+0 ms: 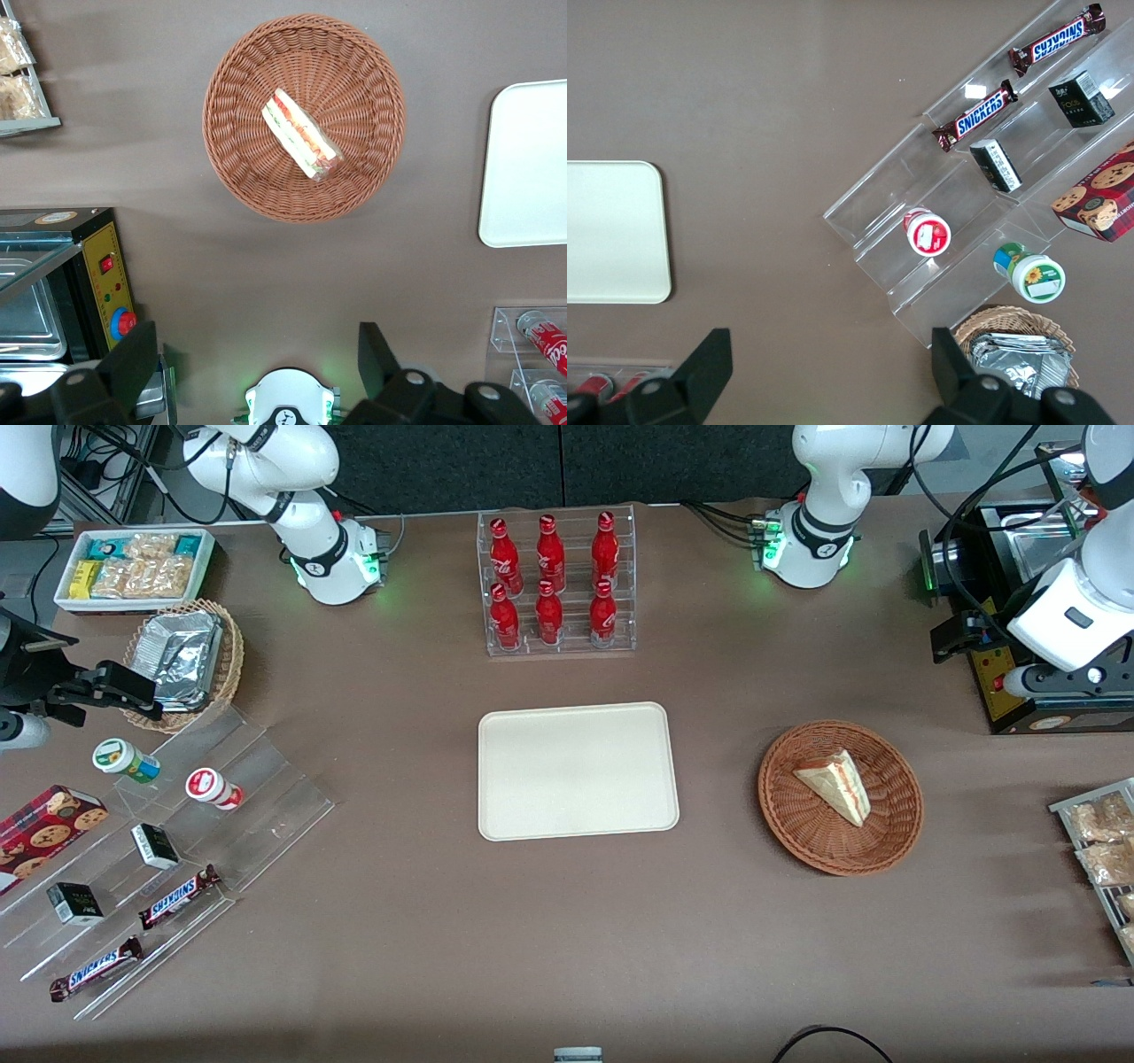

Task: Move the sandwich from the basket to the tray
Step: 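Move the left gripper down over the sandwich in the wicker basket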

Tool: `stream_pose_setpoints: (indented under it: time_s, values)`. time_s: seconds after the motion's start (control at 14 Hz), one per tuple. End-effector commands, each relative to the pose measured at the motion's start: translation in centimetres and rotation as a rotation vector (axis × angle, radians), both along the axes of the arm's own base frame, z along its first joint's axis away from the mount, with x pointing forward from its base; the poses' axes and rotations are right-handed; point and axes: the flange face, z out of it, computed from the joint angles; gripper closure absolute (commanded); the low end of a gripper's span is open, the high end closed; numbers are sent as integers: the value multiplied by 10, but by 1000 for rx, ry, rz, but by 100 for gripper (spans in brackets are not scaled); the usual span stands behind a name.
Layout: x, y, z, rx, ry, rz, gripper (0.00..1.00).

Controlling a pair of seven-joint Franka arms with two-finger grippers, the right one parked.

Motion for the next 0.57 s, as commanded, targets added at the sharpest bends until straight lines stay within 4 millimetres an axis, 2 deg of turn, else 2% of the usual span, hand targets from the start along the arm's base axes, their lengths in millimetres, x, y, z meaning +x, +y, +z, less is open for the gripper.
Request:
stream_pose_setpoints:
  time_s: [0.0, 0.21, 0.36, 0.5]
  values:
    - [-2, -4, 1, 5, 16, -21, 0]
    - [5, -4, -21, 7, 48, -22, 0]
    - [15, -4, -51, 20, 80, 26, 0]
    - [17, -5, -90, 26, 64, 51, 0]
